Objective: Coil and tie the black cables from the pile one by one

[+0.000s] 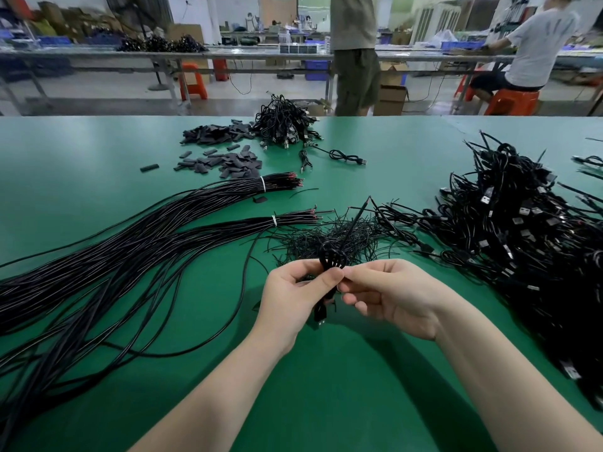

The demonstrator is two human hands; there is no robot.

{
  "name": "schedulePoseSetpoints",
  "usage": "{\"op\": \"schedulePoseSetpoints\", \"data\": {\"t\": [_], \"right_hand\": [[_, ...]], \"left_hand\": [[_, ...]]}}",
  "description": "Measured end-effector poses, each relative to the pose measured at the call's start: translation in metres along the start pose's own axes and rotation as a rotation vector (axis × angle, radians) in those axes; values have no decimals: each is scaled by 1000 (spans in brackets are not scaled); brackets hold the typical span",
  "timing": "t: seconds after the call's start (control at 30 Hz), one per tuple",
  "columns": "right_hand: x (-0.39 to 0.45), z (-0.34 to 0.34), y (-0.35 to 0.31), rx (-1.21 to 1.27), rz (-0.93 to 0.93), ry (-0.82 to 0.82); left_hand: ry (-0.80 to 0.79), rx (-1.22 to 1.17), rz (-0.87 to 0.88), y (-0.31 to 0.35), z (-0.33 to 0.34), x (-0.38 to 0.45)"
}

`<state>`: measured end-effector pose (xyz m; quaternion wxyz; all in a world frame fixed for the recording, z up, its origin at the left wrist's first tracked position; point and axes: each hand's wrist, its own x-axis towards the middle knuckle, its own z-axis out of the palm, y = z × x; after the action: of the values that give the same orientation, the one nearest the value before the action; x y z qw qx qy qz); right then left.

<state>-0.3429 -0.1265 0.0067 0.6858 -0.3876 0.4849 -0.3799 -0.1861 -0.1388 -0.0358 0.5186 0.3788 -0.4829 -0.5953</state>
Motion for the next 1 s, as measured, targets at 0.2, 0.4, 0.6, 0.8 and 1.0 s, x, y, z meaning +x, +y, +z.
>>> {"op": "schedulePoseSetpoints", "data": {"t": [0.2, 0.4, 0.6, 0.8, 1.0], "right_hand": [[-1, 5, 1, -33, -132, -37], [14, 9, 19, -960, -784, 395], [20, 5, 29, -1290, -1167, 461], [12, 9, 14, -204, -286, 263], [7, 12, 11, 67, -62, 98]], "left_hand": [[78, -36, -28, 0, 3, 0], [149, -91, -157, 4, 5, 1], [121, -110, -163, 5, 3, 1], [189, -26, 33, -2, -2, 6], [115, -18, 50, -7, -2, 5]]}}
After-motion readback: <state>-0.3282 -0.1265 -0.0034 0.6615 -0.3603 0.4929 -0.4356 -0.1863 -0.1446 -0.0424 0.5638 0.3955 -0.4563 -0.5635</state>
